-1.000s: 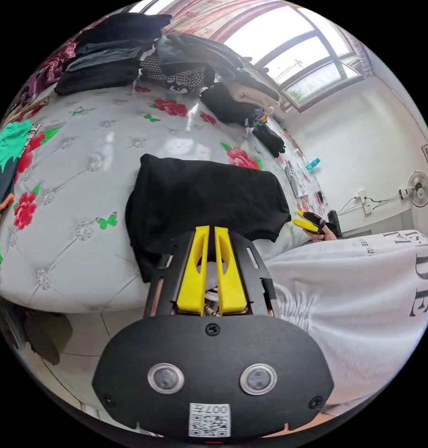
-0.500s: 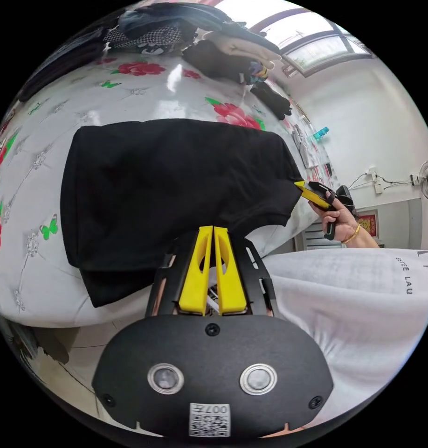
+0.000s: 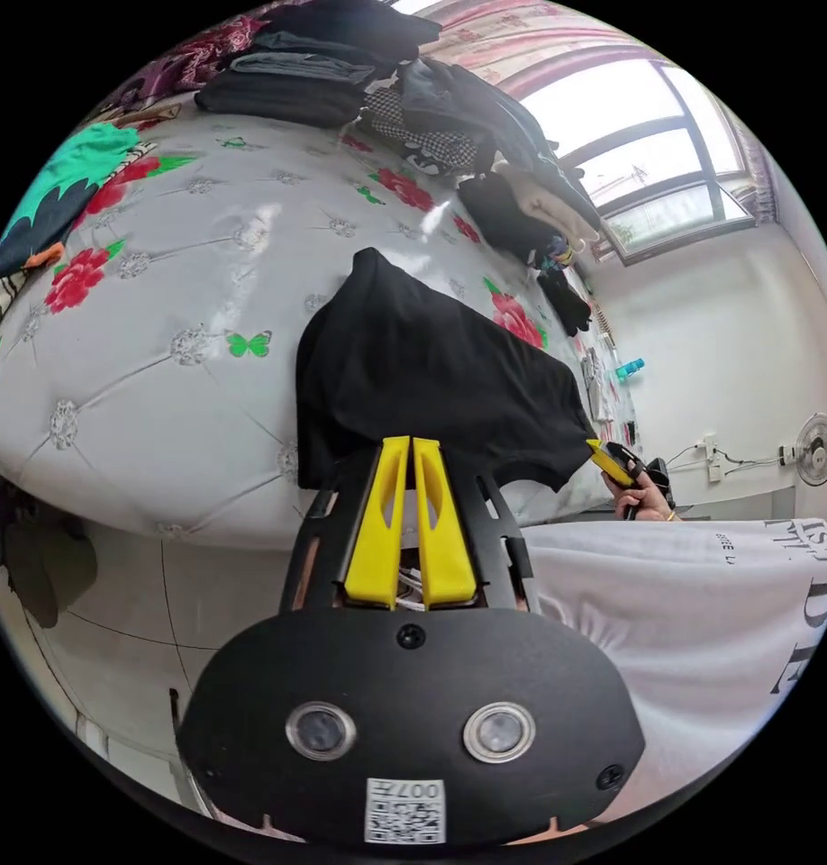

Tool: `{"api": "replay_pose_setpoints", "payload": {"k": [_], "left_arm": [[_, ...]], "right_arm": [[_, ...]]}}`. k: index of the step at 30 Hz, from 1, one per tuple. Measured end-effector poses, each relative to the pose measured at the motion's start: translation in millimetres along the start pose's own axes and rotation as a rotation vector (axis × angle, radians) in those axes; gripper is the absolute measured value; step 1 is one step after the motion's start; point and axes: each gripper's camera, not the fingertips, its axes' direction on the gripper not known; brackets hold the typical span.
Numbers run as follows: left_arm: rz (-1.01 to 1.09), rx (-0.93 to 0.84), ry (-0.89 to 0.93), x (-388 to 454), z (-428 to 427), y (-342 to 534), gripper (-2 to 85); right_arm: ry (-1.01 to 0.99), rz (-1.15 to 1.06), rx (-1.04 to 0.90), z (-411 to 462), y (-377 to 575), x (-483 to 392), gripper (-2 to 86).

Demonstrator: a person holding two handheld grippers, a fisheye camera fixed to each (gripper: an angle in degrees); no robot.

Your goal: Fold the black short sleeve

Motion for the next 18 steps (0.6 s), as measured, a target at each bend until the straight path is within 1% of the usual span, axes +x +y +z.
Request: {"api": "replay_pose_setpoints", "payload": {"k": [1, 2, 4, 5, 7, 8, 9, 10, 11, 12, 13, 14, 15, 16, 18], "left_arm": [[-0.024, 0.006, 0.011, -5.8, -3.1, 2.6, -0.8], [-0.042, 0.011, 0.019, -9.3, -4.6, 4.2, -0.7], [-0.154, 0.053, 0.07, -28.6, -12.8, 13.2, -0.3], [-0.183, 0.071, 0.084, -33.7, -15.5, 16.1, -0.2], [-0.282, 0.137, 0.141, -53.7, -25.6, 28.0, 0.8], [-0.299, 0.153, 0.155, -58.2, -27.8, 30.8, 1.2], [-0.328, 0.178, 0.176, -67.1, -31.5, 35.9, 2.2], [-0.353, 0.194, 0.189, -75.4, -34.1, 40.2, 2.9], [-0.363, 0.199, 0.195, -79.2, -35.0, 42.0, 3.3], [-0.381, 0.204, 0.203, -86.2, -36.2, 45.0, 3.7], [-0.395, 0.206, 0.21, -92.1, -37.0, 47.5, 4.1], [-0.399, 0.208, 0.213, -94.5, -37.3, 48.6, 4.2], [-0.402, 0.208, 0.219, -98.3, -37.7, 50.4, 4.7], [-0.402, 0.204, 0.226, -101.4, -37.6, 51.6, 5.2], [-0.394, 0.194, 0.235, -105.5, -37.5, 52.4, 6.0]], "right_arm": [[0.039, -0.137, -0.024, 4.3, -4.7, -33.8, -0.3], [0.062, -0.216, -0.043, 7.7, -6.1, -53.2, -0.3], [0.142, -0.585, -0.136, 30.7, 2.2, -138.4, -0.2], [0.158, -0.675, -0.163, 38.7, 8.1, -158.9, -0.2], [0.156, -0.996, -0.293, 77.6, 42.2, -227.1, -0.1], [0.143, -1.055, -0.335, 89.2, 51.5, -239.6, 0.0], [0.109, -1.15, -0.42, 114.3, 70.7, -258.7, 0.2], [0.077, -1.211, -0.51, 142.9, 88.3, -269.8, 0.4], [0.066, -1.232, -0.556, 158.4, 96.3, -272.7, 0.6], [0.041, -1.251, -0.659, 190.5, 110.5, -274.2, 1.0], [0.023, -1.245, -0.775, 222.3, 122.6, -271.5, 1.6], [0.025, -1.238, -0.833, 237.4, 127.8, -269.0, 2.0], [0.063, -1.214, -0.924, 263.3, 135.2, -262.4, 2.6], [0.094, -1.196, -0.973, 277.1, 138.2, -255.8, 3.2], [0.091, -1.15, -0.975, 277.3, 131.9, -247.5, 3.9]]}}
